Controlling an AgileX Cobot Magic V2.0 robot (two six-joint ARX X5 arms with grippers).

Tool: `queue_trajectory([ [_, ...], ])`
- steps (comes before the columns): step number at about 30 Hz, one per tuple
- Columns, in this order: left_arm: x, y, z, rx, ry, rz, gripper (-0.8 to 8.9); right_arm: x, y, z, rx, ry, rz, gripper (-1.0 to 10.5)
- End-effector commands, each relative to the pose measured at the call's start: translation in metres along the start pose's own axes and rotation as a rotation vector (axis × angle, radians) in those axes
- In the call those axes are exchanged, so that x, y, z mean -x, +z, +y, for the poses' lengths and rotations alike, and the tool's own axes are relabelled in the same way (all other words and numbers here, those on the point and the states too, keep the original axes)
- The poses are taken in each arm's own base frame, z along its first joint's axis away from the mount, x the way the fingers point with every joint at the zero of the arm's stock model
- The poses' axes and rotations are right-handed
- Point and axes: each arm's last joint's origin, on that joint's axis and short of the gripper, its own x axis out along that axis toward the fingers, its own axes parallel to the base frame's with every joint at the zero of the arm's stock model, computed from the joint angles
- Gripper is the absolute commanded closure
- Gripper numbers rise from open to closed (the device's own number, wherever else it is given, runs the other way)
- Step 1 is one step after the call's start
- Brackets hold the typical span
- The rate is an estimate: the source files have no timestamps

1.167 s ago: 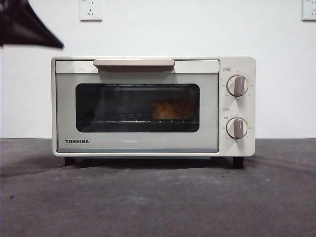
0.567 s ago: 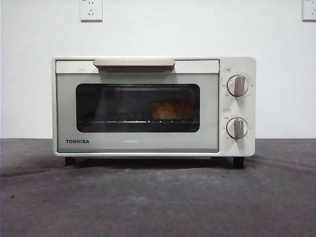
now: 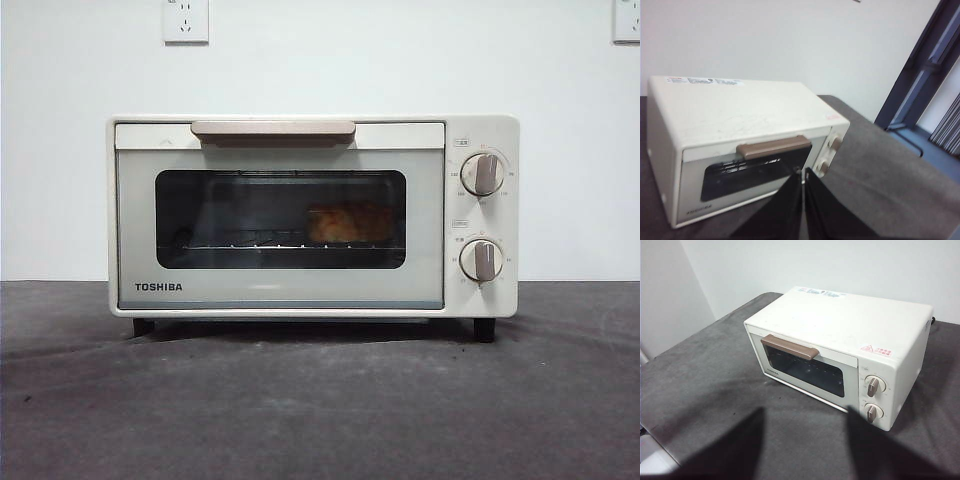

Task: The left arm flap open the oven, the right arm pick bread and place it into oven, the left arm flap close the oven

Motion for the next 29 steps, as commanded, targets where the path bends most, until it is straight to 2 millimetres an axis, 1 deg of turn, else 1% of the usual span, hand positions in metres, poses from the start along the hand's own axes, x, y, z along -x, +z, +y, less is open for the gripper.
queue_trajectory([
  [1, 0.000, 0.000, 0.000, -0.042, 0.004, 0.011, 7.98, 0.002, 0.005, 0.001, 0.018, 0.010, -0.016, 9.4],
  [23, 0.000, 0.002, 0.000, -0.053, 0.000, -0.006, 7.98, 0.001, 0.006, 0.001, 0.015, 0.012, -0.030, 9.4],
  [27, -0.004, -0.002, 0.003, -0.049, 0.004, 0.000, 7.98, 0.001, 0.006, 0.001, 0.015, 0.012, -0.030, 9.4],
  [29, -0.006, -0.010, 0.006, -0.047, 0.008, -0.005, 7.98, 0.001, 0.006, 0.001, 0.015, 0.012, -0.030, 9.4],
])
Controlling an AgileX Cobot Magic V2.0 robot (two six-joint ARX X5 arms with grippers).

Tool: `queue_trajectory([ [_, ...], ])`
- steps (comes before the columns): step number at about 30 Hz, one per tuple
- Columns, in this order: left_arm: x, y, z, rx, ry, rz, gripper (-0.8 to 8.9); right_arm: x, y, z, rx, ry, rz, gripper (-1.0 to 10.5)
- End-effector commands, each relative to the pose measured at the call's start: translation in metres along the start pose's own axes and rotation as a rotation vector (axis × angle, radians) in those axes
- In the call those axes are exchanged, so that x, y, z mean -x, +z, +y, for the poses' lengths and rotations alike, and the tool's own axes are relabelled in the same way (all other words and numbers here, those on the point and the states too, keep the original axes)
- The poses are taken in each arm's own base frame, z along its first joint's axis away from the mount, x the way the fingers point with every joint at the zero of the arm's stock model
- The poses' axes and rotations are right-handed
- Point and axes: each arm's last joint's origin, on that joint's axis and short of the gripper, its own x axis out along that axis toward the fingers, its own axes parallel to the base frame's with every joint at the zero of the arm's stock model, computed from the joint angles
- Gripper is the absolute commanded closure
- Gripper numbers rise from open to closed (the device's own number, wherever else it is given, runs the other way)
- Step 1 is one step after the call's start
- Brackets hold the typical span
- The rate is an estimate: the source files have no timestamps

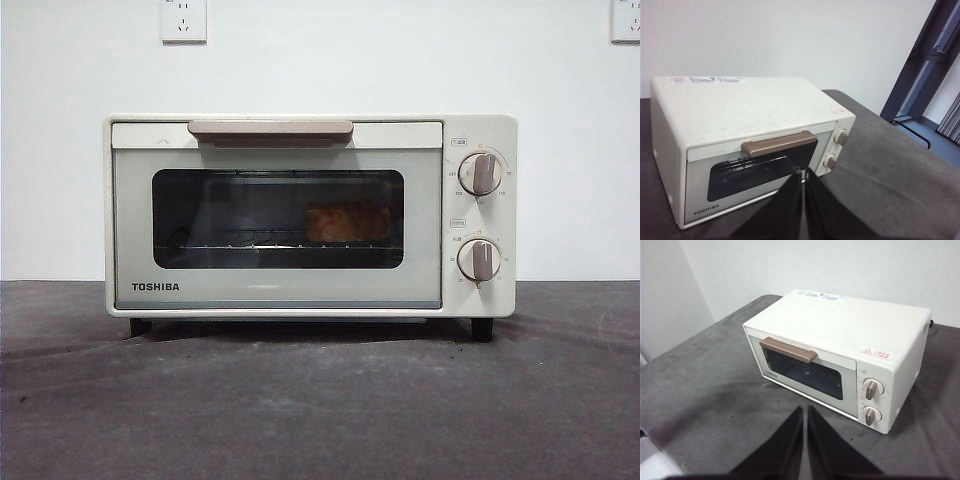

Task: The left arm flap open the oven, the right arm pick bread and place it into oven, the left arm flap close the oven

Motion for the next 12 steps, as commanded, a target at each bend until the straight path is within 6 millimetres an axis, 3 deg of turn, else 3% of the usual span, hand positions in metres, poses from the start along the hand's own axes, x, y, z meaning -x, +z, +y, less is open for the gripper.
queue_trajectory([
  [1, -0.003, -0.011, 0.005, -0.020, 0.006, -0.018, 7.98, 0.002, 0.005, 0.001, 0.011, 0.010, -0.021, 9.4],
  [5, -0.012, -0.049, 0.023, -0.029, 0.117, -0.073, 7.98, 0.002, 0.005, 0.001, 0.011, 0.010, -0.021, 9.4],
  [12, -0.026, -0.125, 0.065, 0.020, 0.517, -0.055, 7.98, 0.002, 0.005, 0.001, 0.011, 0.010, -0.021, 9.4],
])
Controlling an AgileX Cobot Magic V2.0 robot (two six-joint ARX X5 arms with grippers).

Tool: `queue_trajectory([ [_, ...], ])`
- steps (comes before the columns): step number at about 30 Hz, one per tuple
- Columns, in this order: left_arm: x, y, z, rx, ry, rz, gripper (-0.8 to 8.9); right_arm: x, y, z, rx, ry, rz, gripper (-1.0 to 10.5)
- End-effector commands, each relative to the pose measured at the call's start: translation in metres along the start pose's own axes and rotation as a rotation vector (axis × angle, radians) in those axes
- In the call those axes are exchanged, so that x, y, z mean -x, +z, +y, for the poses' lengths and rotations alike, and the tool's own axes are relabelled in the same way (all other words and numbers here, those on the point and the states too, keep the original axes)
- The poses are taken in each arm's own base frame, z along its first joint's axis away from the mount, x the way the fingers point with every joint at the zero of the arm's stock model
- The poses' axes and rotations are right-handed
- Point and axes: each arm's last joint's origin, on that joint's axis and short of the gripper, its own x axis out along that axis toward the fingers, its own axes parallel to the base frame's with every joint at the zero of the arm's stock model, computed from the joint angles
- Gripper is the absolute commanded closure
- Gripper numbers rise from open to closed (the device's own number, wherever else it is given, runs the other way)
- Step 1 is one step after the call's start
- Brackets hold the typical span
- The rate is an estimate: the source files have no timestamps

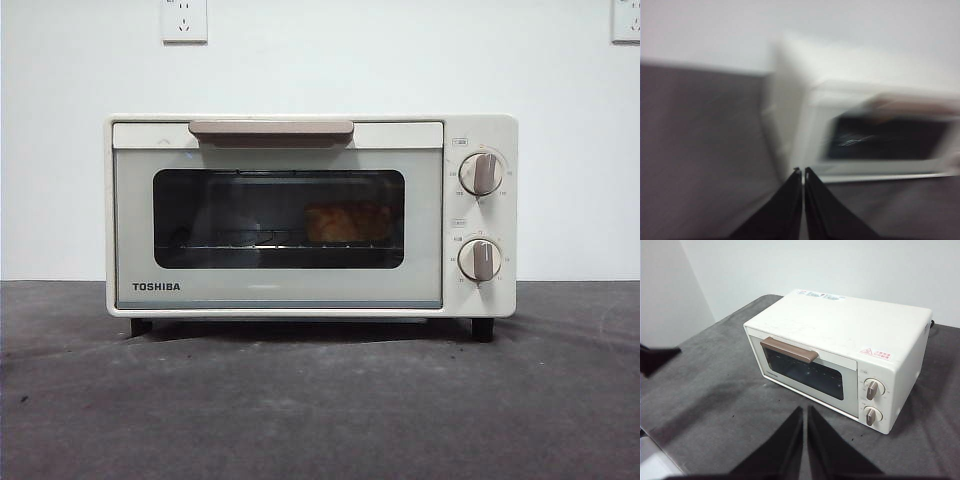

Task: The left arm flap open the oven, the right arm pick bread and place it into oven, the left arm flap close the oven

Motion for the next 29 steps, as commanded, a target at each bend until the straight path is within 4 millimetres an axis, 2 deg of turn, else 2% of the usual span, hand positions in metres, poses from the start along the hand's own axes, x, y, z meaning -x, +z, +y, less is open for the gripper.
queue_trajectory([
  [1, -0.007, -0.019, 0.010, -0.007, 0.120, -0.012, 7.98, 0.002, 0.005, 0.001, 0.011, 0.010, -0.021, 9.4],
  [6, -0.014, -0.050, 0.020, -0.005, 0.190, -0.013, 7.98, 0.002, 0.005, 0.001, 0.011, 0.010, -0.021, 9.4],
  [13, -0.024, -0.071, 0.026, -0.007, 0.191, -0.026, 7.98, 0.002, 0.005, 0.001, 0.011, 0.010, -0.022, 9.4],
  [18, -0.024, -0.072, 0.027, -0.088, 0.194, -0.012, 7.98, 0.002, 0.005, 0.001, 0.011, 0.010, -0.022, 9.4],
  [29, -0.024, -0.072, 0.027, -0.087, 0.193, -0.013, 7.97, 0.002, 0.005, 0.001, 0.011, 0.010, -0.022, 9.4],
])
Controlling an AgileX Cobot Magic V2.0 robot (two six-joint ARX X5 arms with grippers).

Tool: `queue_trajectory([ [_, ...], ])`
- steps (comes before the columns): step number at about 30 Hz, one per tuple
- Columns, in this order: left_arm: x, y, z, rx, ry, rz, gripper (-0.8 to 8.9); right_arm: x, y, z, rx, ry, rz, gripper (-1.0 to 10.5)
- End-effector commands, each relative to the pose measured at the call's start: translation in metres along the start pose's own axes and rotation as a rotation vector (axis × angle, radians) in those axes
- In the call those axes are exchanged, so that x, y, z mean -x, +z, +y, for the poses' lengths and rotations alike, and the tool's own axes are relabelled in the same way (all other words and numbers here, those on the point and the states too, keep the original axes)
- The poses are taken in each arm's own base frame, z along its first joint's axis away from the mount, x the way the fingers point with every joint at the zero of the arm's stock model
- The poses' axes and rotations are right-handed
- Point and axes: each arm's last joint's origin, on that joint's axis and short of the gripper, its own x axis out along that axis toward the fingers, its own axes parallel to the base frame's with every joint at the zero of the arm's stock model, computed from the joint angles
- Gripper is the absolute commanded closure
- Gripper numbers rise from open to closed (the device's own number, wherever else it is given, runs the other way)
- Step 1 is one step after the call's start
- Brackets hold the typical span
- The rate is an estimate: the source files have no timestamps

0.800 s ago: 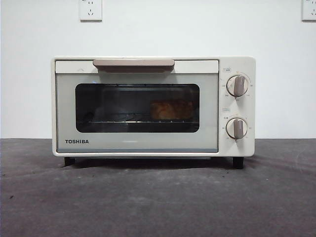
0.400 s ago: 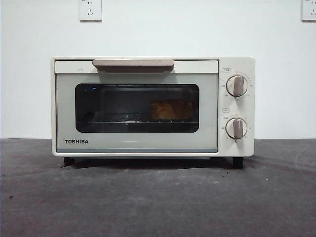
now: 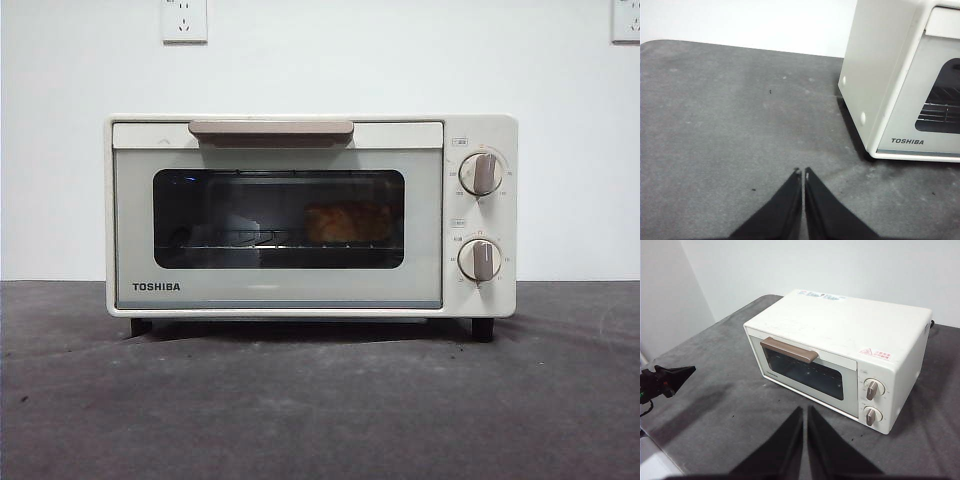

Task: The left arm flap open the oven, the right arm pick bread and place it into oven, the left arm flap close the oven

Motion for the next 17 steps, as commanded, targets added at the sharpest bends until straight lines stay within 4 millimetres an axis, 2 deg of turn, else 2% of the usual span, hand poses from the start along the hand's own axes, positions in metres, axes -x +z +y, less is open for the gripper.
queue_trajectory([
  [1, -0.0019, -0.0072, 0.0010, -0.009, 0.006, 0.025, 7.97, 0.0022, 0.0051, 0.0013, 0.011, 0.011, -0.022, 9.4],
  [17, -0.0019, -0.0072, 0.0010, -0.009, 0.006, 0.025, 7.97, -0.0009, 0.0032, 0.0001, 0.006, -0.008, -0.017, 9.4],
])
